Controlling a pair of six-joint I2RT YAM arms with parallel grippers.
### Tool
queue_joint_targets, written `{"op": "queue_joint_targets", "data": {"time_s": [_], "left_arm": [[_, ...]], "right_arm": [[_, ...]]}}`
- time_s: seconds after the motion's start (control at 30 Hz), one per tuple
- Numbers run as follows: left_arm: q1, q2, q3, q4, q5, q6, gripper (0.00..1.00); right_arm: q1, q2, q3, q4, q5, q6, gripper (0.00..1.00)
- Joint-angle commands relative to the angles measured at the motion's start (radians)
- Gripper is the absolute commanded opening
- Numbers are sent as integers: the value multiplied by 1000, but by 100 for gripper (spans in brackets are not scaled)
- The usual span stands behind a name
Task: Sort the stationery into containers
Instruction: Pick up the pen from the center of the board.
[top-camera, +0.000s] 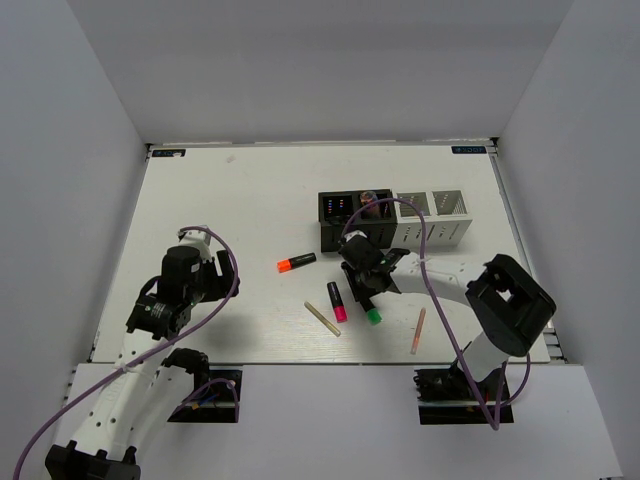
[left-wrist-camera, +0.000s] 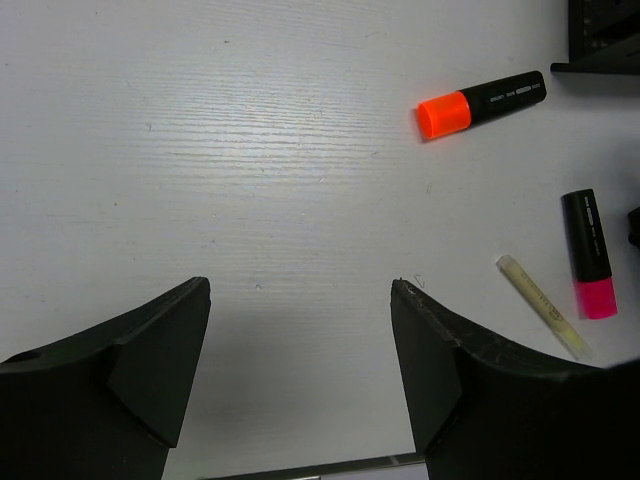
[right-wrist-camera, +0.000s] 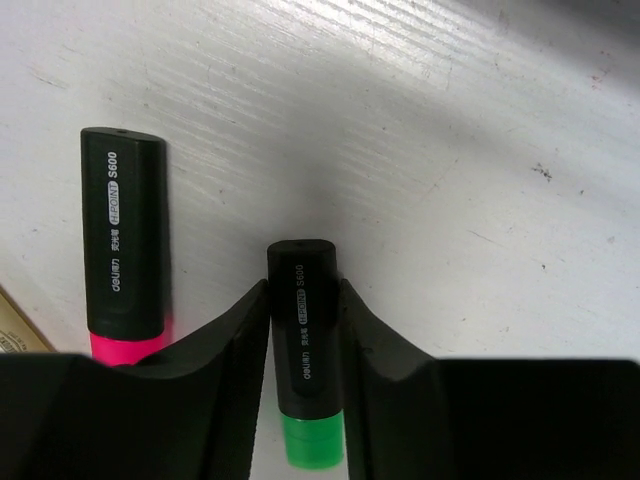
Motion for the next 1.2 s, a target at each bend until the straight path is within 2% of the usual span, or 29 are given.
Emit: {"op": "queue_joint_targets", "data": {"time_s": [0.0,0.03,0.07,0.17,0.2,0.43,0.67,0.8,1.0,1.17], "left_arm": [[5,-13,-8,8,-6,6,83],[5,-14,-10,8,-6,7,83],[5,-13,-8,9,-8,6,83],[2,-14,-8,9,-8,6,83],[5,-17,-10,9,-8,7,83],[5,-14,-10,11,-6,6,83],[5,-13,-11,12,3,7,83],[5,-8,-13,15,5,7,83],[5,-2,-14,19,12,7,83],[5,6,-17,22,20,7,83]], "right_arm": [[2,139,-92,-114,-37,-13,32],[2,148,-92,-117,-40,-16,28],[2,151,-87,-117,-48,-17,17],[4,145,-83,-121,-55,-27,2],[2,136,-84,-123,-55,-33,0],[-1,4,-95,-109,-49,-95,0],[-4,-194,-97,-94,-123,-171,0],[-10,-237,-84,-103,-149,-197,0],[-30,-292,-8,-146,-132,-243,0],[-62,-344,80,-173,-59,-283,0]]}}
